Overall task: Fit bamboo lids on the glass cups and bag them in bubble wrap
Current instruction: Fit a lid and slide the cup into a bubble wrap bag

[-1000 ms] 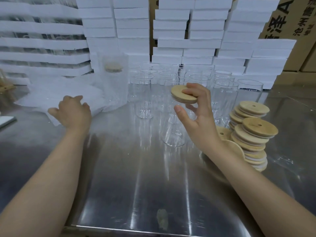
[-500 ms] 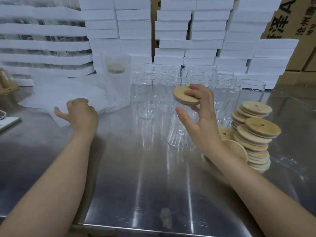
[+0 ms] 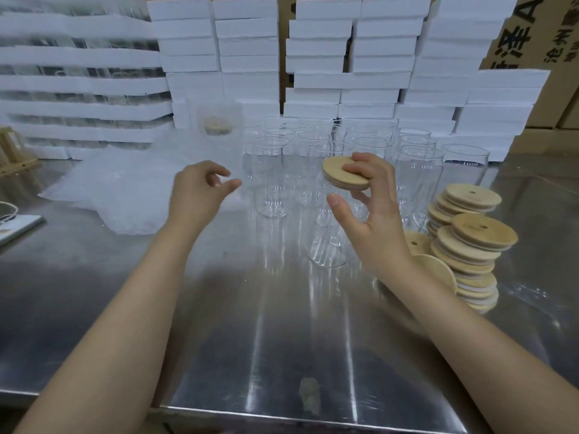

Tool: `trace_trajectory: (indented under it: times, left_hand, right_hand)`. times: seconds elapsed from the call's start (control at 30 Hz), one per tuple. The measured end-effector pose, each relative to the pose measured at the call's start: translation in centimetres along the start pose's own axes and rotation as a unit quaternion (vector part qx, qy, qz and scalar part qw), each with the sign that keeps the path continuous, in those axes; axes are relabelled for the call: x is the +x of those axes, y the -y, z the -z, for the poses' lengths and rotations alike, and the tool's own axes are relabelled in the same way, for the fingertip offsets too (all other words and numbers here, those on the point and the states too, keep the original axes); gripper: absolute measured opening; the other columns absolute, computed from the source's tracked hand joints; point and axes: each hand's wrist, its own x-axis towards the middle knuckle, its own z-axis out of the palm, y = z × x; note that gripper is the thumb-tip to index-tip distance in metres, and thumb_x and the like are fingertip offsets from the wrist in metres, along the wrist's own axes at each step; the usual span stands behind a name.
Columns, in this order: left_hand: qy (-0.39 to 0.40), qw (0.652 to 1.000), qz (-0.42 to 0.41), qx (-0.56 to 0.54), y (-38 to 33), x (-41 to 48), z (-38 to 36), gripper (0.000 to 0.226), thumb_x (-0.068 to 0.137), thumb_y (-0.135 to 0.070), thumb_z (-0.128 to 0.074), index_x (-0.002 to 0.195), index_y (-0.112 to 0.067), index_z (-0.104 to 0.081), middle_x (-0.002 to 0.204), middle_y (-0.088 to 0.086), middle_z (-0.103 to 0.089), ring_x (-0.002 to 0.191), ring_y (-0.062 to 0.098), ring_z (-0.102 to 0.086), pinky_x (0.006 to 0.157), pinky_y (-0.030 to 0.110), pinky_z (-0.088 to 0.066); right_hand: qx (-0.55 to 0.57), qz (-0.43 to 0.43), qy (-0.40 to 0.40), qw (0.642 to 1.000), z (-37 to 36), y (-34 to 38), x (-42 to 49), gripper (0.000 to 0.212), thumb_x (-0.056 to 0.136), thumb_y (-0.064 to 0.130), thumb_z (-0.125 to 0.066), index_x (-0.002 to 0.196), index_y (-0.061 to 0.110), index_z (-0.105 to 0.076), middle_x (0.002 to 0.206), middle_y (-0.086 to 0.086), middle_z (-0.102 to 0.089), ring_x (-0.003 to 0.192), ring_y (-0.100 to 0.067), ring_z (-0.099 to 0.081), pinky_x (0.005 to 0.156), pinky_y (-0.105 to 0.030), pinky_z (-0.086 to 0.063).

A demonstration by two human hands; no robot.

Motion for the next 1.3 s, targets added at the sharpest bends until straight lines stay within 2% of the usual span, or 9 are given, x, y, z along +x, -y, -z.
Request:
trace_trajectory:
  times: [0.17,0.33,0.43,0.57,0.73,0.87,0.93,1.03,1.3]
  left_hand:
    - [0.305,0.944,0.104,0.069,-1.6,-1.7,-1.8,0.041,0.088,-0.051,-0.062,0.078,-0.012,-0.071,0.060,-0.001,-0.061,0.054,0.013,-0.057,0.055,0.022,-0.044]
    - [0.265,0.924,0.061,0.269,-0.8,-2.1,-2.4,0.050,0.080,-0.056,-0.067,0.062,-0.010,-0.057,0.054,-0.001,-0.050,0.067,0.023,-0.056,0.070,0.030,-0.049]
    - [0.329,0.901,0.097,0.265,-0.8,-2.4,-1.8,0.043,0.070,-0.052,-0.074,0.054,-0.014,-0.062,0.049,-0.004,-0.055,0.056,0.015,-0.055,0.053,0.024,-0.041]
    - [0.384,0.885,0.120,0.235,-1.2,-2.1,-1.3,0.041,0.069,-0.047,-0.078,0.064,-0.010,-0.062,0.063,0.005,-0.061,0.056,0.017,-0.053,0.059,0.023,-0.040]
    - [0.302,0.933,0.106,0.166,-1.4,-2.0,-1.8,0.024,0.085,-0.021,-0.068,0.088,0.002,-0.072,0.071,0.009,-0.061,0.066,0.021,-0.053,0.060,0.024,-0.039]
    - [0.125,0.992,0.030,0.002,-2.7,-2.2,-2.9,0.026,0.091,-0.039,-0.062,0.078,-0.017,-0.064,0.069,-0.005,-0.053,0.068,0.015,-0.052,0.057,0.026,-0.035]
    - [0.177,0.981,0.054,-0.057,-3.0,-2.4,-2.9,0.028,0.083,-0.051,-0.069,0.084,-0.022,-0.066,0.072,-0.006,-0.051,0.064,0.009,-0.050,0.061,0.025,-0.039]
    - [0.285,0.956,0.068,0.009,-2.5,-2.7,-3.0,0.022,0.078,-0.030,-0.079,0.093,-0.021,-0.066,0.074,-0.003,-0.052,0.064,0.012,-0.053,0.064,0.025,-0.042]
    - [0.281,0.957,0.062,0.047,-2.5,-3.1,-3.2,0.009,0.078,-0.008,-0.068,0.070,-0.009,-0.072,0.065,0.001,-0.070,0.060,0.013,-0.061,0.061,0.024,-0.051]
  right_hand:
    - [-0.014,-0.008,-0.009,1.000,0.0,0.0,-0.1,0.043,0.087,0.021,-0.065,0.125,0.007,-0.049,0.136,-0.003,-0.035,0.127,-0.017,-0.042,0.103,-0.041,-0.045]
    - [-0.007,-0.028,-0.040,0.999,-0.3,-0.1,-0.3,0.051,0.082,0.029,-0.070,0.124,0.024,-0.042,0.139,-0.005,-0.032,0.132,-0.020,-0.041,0.105,-0.036,-0.044]
    - [0.018,-0.072,-0.034,0.997,-0.2,-0.1,-0.1,0.052,0.081,0.035,-0.070,0.123,0.029,-0.039,0.132,-0.001,-0.048,0.122,-0.016,-0.051,0.106,-0.037,-0.043]
    - [0.007,-0.081,-0.024,0.996,-0.1,-0.4,0.0,0.052,0.081,0.039,-0.069,0.123,0.032,-0.038,0.130,0.005,-0.051,0.119,-0.008,-0.052,0.102,-0.027,-0.043]
    - [-0.003,-0.090,-0.007,0.996,0.1,-0.3,0.1,0.052,0.086,0.038,-0.071,0.124,0.037,-0.036,0.132,0.009,-0.049,0.111,0.008,-0.050,0.096,-0.021,-0.045]
    - [-0.012,-0.101,-0.022,0.995,0.4,-0.1,0.2,0.052,0.085,0.038,-0.072,0.124,0.033,-0.039,0.130,0.012,-0.050,0.110,0.008,-0.050,0.095,-0.025,-0.047]
    - [-0.029,-0.100,-0.034,0.994,0.7,0.0,0.2,0.055,0.083,0.040,-0.074,0.127,0.028,-0.042,0.129,0.011,-0.051,0.109,0.006,-0.052,0.092,-0.025,-0.049]
    - [-0.069,-0.084,-0.044,0.993,1.2,0.3,0.2,0.059,0.079,0.045,-0.075,0.126,0.026,-0.046,0.124,0.013,-0.054,0.106,0.001,-0.055,0.088,-0.028,-0.052]
    - [0.025,-0.078,-0.149,0.985,1.6,1.2,0.5,0.053,0.070,0.049,-0.073,0.112,0.030,-0.047,0.113,0.012,-0.058,0.106,-0.006,-0.059,0.085,-0.037,-0.057]
